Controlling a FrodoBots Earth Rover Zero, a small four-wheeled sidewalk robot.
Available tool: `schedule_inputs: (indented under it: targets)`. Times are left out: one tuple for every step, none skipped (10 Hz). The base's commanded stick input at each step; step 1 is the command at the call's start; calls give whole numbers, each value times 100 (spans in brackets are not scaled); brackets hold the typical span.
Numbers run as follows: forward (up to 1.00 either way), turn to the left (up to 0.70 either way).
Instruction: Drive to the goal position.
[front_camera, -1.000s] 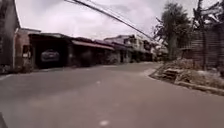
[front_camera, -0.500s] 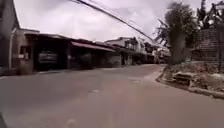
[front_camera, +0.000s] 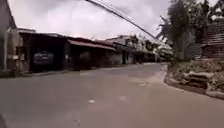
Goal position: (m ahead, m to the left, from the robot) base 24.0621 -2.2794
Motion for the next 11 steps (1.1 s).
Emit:
schedule_inputs:
  targets:
    - [100, 0]
    - [100, 0]
    - [100, 0]
    - [100, 0]
    - [100, 0]
    - [100, 0]
    - [100, 0]
    - [100, 0]
    - [100, 0]
    - [100, 0]
    - [100, 0]
